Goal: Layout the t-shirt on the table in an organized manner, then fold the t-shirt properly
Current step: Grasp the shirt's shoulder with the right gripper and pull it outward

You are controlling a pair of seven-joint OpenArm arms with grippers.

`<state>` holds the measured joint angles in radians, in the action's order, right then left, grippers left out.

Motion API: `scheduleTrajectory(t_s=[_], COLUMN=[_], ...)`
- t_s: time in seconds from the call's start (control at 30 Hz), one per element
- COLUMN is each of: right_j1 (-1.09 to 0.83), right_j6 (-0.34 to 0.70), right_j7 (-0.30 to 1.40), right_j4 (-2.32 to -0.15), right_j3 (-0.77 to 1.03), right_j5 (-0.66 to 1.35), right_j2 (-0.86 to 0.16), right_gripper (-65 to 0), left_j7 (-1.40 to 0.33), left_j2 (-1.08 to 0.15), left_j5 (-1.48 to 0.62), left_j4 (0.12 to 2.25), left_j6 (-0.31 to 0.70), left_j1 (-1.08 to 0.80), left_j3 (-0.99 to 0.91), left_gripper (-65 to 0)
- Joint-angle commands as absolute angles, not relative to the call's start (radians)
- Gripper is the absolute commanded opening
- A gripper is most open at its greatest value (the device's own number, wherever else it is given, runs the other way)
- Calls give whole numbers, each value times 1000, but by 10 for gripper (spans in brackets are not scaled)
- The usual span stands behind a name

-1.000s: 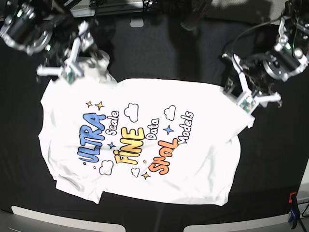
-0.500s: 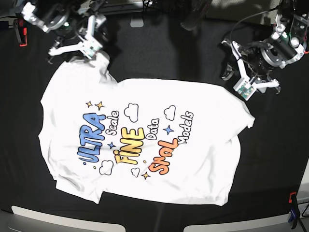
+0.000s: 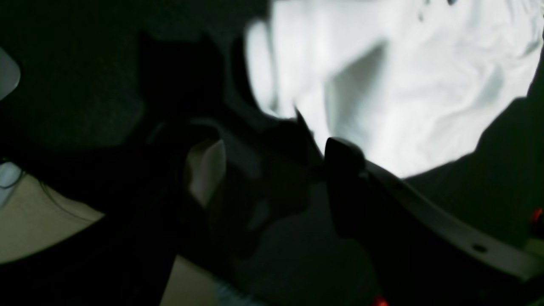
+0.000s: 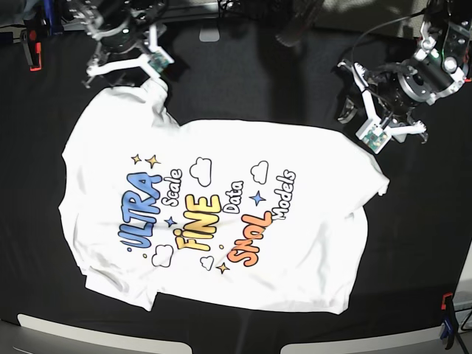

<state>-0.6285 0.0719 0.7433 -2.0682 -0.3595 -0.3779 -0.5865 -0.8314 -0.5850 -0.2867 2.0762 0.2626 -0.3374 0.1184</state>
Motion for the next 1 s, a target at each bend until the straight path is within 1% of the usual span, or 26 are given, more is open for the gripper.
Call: scheduleTrajectory(t_s=[0.0, 0.03, 0.2, 0.4, 0.47, 0.57, 0.7, 0.8, 0.83, 0.87, 0.9, 0.97], right_j1=[-602, -575, -490, -482, -482, -482, -479, -479, -478, -474, -469, -461], right_j6=[30, 13, 13, 12, -11, -73, -116, -118, -120, -121, -121, -121], right_j7=[731, 733, 734, 746, 749, 760, 764, 765, 766, 768, 770, 789], right_j4=[-2064, -2046, -1980, -1980, -1980, -1980, -1980, -1980, -1980, -1980, -1980, -1980], right_j3=[-371, -390, -484, -576, -592, -593, -590, -589, -590, -590, -590, -590], right_j5=[-416, -419, -411, -412, -424, -490, -523, -522, -522, -525, -526, -550], right_j2=[-596, -596, -595, -595, -595, -593, -592, -590, -590, -590, -590, -590], right_gripper=[-295, -295, -295, -295, -295, -304, -446, -521, -557, -612, -650, -650], left_j7=[-809, -810, -810, -810, -810, -810, -810, -793, -770, -736, -692, -620], left_j2=[-596, -596, -596, -596, -596, -596, -596, -596, -596, -596, -596, -596], left_j5=[-288, -288, -288, -288, -288, -288, -288, -288, -287, -283, -262, -202], left_j4=[2096, 2096, 2096, 2096, 2096, 2096, 2096, 2096, 2094, 2090, 2085, 2073], left_j6=[257, 257, 257, 257, 257, 257, 257, 258, 258, 258, 258, 258], left_j1=[-330, -330, -330, -330, -330, -330, -330, -330, -330, -330, -330, -329], left_j3=[113, 113, 113, 113, 113, 113, 113, 113, 113, 113, 113, 113], left_gripper=[-390, -390, -390, -390, -390, -390, -390, -389, -389, -389, -389, -389])
